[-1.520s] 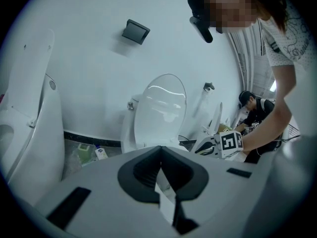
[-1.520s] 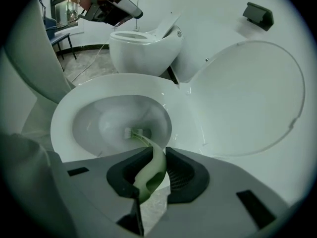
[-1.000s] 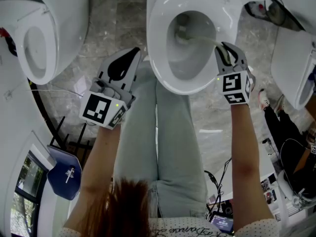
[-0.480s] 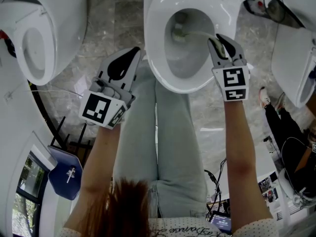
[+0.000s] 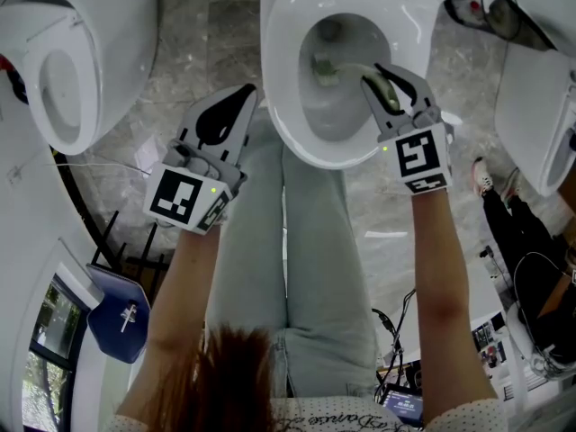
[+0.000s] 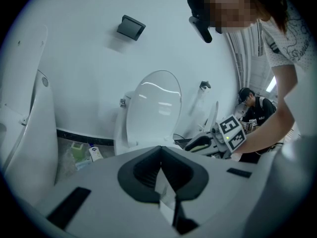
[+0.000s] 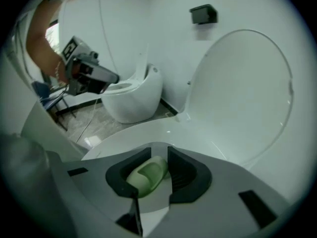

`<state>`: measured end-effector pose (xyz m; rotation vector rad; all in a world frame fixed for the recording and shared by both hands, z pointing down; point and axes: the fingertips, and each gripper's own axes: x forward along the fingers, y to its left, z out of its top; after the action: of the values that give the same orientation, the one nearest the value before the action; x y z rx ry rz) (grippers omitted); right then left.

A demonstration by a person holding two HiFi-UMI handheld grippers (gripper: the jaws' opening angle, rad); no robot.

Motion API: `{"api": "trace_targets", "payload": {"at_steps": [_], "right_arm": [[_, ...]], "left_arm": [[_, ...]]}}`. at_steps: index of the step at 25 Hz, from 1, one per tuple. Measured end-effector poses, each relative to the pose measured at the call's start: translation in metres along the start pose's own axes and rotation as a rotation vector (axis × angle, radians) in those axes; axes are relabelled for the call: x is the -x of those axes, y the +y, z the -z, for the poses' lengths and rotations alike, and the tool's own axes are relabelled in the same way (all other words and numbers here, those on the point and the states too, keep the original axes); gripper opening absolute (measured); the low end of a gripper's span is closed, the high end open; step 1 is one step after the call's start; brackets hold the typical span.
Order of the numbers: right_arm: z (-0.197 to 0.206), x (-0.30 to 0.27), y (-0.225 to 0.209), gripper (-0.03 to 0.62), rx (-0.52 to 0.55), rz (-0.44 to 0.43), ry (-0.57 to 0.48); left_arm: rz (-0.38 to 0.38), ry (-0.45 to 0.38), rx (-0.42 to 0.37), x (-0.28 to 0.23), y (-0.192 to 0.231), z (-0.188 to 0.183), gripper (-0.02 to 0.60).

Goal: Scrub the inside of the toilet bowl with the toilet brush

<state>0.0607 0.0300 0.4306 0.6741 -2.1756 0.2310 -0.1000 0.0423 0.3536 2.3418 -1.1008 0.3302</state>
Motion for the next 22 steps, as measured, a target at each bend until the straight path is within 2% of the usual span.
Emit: {"api": "trace_targets", "payload": {"at_steps": [3,7,17,22], "right_arm": [[-0.004,-0.001,0.031,0.110,0.175,-0.080,0.025],[-0.008,-0.002,0.056,0.112,0.310,-0.128,0.042],[-0.002,0.008,0.108,0.115,0.560,-0.242,0.036],[0.001,0.006,0.116,0.117,0.580,-0.244,0.028]], "left_arm": [[0.002,-0.001,0.002,-0.001,0.000,0.000,0.003],[0.002,-0.001,0.003,-0.001,-0.001,0.000,0.003],[-0.011,0.005,0.001,0.000,0.003,0.002,0.003],[-0.007,0.012,0.000,-0.002,0.001,0.003,0.003]]}}
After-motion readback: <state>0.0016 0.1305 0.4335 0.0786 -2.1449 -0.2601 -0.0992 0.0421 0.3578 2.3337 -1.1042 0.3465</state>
